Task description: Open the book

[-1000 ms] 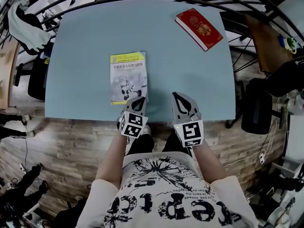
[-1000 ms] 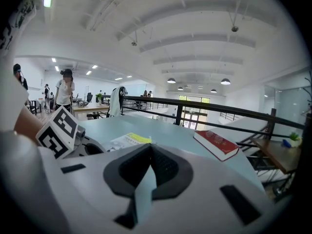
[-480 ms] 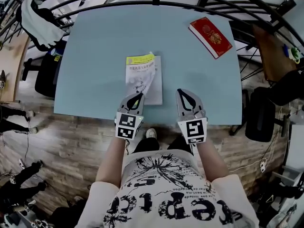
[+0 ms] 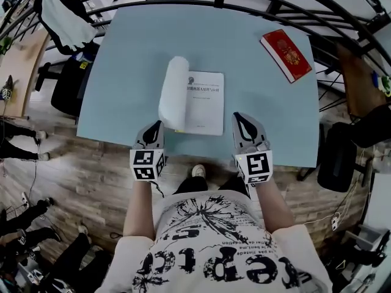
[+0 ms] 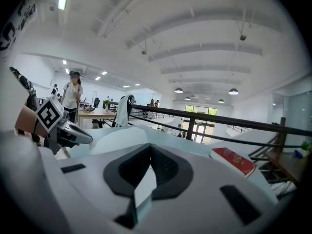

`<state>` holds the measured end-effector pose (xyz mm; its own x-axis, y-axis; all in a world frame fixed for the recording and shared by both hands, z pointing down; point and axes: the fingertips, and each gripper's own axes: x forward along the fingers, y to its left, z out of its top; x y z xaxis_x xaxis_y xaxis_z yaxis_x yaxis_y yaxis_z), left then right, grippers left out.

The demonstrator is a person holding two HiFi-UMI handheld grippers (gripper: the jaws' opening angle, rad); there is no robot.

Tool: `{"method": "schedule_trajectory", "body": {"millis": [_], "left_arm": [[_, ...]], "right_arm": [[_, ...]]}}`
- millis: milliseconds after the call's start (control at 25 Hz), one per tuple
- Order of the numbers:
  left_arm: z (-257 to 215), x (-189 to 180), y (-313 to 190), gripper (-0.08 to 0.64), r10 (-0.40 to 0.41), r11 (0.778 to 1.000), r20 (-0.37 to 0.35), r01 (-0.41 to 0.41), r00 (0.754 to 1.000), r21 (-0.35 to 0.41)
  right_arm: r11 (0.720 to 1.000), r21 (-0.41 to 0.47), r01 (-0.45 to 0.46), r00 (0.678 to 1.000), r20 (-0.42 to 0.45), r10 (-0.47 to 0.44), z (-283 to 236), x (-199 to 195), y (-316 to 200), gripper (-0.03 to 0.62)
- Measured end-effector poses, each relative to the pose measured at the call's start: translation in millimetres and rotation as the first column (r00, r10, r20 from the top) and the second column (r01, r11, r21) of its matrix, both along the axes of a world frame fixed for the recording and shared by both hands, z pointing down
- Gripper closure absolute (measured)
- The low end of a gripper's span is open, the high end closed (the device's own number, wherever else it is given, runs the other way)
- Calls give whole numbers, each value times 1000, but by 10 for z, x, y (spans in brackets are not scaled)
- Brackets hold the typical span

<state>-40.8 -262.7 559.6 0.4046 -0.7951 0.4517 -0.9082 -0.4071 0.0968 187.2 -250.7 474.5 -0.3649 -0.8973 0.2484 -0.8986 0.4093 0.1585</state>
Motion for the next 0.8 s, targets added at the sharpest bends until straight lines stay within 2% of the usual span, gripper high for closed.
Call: {"method": "schedule_trajectory", "body": {"millis": [160,520,640,760,800], "left_arm": [[193,-301,-5,541,-65,997,1,65,998,-44],[800,-648,-69,540,-114,978,95,128,989,-163],[914,-757,-91,538,-160,965,124,182,979,-190],[922,-858,-119,525,-214,955,85,227,973,-188],[900,-871,-123,477,-226,954,55,233,973,-189]], "right_arm": [[1000,-6,6,1000,29,-6,7,-48,-62,580],[999,-46,13,999,33,-12,144,-136,-120,580],[998,-64,3,999,35,0,195,-119,-104,580],[998,-70,-6,999,49,9,196,-111,-88,580],[998,-69,-10,998,59,14,182,-106,-88,580]]}}
